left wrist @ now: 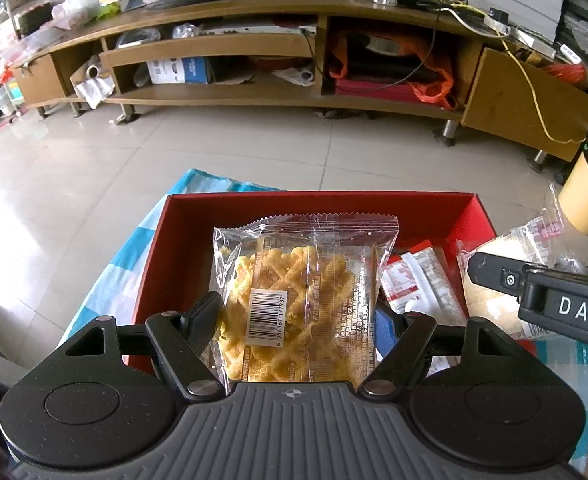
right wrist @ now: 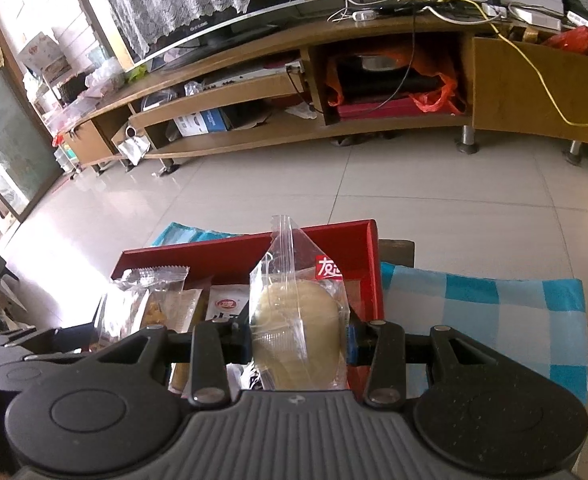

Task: Organize snacks
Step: 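Carry the waffle pack and bun with both tools over the red box, then lower the waffle pack and bun into the box and open both tools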

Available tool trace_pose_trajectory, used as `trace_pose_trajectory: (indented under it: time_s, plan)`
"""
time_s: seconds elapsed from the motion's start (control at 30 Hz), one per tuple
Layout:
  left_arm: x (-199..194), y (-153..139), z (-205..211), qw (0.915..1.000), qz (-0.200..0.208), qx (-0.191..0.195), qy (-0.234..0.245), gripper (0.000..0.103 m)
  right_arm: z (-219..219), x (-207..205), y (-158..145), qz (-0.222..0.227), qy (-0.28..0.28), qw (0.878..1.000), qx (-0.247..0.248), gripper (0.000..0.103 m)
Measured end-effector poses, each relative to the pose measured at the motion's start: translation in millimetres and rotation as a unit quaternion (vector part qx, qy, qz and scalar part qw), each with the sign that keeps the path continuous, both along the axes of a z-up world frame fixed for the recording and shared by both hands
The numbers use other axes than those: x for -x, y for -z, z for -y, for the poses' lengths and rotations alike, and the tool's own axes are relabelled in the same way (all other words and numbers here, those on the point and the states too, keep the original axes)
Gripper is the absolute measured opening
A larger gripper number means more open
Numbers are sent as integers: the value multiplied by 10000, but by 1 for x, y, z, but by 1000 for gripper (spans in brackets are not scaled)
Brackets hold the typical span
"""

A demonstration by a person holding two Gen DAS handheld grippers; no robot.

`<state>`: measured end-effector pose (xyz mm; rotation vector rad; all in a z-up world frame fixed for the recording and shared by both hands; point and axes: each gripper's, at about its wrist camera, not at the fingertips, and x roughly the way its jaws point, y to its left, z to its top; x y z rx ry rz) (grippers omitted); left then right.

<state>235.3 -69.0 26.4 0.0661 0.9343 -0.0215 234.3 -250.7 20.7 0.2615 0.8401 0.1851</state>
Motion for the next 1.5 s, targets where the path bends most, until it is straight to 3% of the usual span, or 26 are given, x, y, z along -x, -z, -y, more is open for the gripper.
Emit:
trace_pose_trajectory:
  time_s: [0.47,0.57,0.67,1.5]
  plan:
    - [-21,16,1,9996,-160,-94,-207,81,-7,-24,19,-101,-83,9998,148,41]
    - [-21,15,2,9996,-108,-165,-177,87,-9,-26,21,-109,-95,9998,121,44]
    - [-19,12,3,9996,-13,-223,-180,88,-9,-26,17,-28,-115,9999,62,48]
    - [-14,-10,-13,9993,197,36,-327,91,-11,-17,-6,295,-57,9995,-103,54]
